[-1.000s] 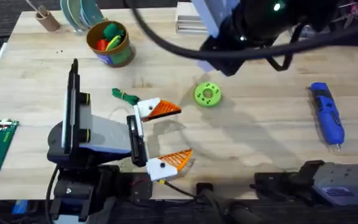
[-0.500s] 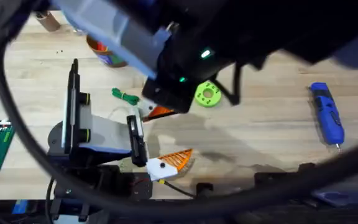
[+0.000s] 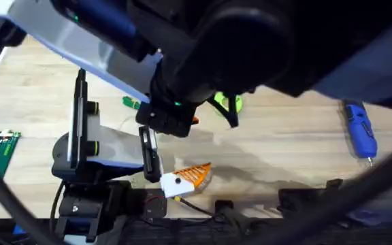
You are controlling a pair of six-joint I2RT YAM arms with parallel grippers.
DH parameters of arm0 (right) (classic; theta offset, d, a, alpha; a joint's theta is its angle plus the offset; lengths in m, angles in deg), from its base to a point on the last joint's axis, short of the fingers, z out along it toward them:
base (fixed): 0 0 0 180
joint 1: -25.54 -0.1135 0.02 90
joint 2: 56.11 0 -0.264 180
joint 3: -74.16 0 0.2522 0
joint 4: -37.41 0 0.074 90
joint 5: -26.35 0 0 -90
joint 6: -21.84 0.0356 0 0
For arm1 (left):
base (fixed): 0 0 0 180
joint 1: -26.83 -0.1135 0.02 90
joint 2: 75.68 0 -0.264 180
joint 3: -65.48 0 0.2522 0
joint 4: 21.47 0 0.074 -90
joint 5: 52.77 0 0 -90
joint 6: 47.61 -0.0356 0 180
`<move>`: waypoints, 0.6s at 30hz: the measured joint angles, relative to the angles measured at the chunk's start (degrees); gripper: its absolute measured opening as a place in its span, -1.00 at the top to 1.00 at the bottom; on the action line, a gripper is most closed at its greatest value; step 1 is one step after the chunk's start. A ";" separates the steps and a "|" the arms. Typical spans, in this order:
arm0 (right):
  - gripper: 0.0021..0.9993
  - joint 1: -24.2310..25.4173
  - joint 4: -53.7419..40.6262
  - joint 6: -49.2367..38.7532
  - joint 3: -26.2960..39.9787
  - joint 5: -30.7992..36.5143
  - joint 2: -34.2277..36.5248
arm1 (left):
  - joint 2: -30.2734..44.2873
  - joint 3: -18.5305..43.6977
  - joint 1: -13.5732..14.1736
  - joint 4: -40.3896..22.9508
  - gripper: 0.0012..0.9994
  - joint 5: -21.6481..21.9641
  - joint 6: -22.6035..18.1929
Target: Pick up the gripper from the table and insert it into the empty holder that is missing its gripper. Then pick up a screw, insert it into the mounting hole, and use the screwdriver to tighten it. Finally, clean up the table by picking up the vegetable and placing it into the bucket.
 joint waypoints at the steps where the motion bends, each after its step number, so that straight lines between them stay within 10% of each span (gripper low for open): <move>1: 0.99 0.00 0.00 0.00 0.00 -0.11 0.27 | -0.02 0.00 0.00 0.00 -0.99 0.00 0.00; 18: 0.99 0.00 -0.11 -0.02 0.00 0.74 1.90 | -0.02 0.00 0.00 0.00 -0.99 -0.02 0.00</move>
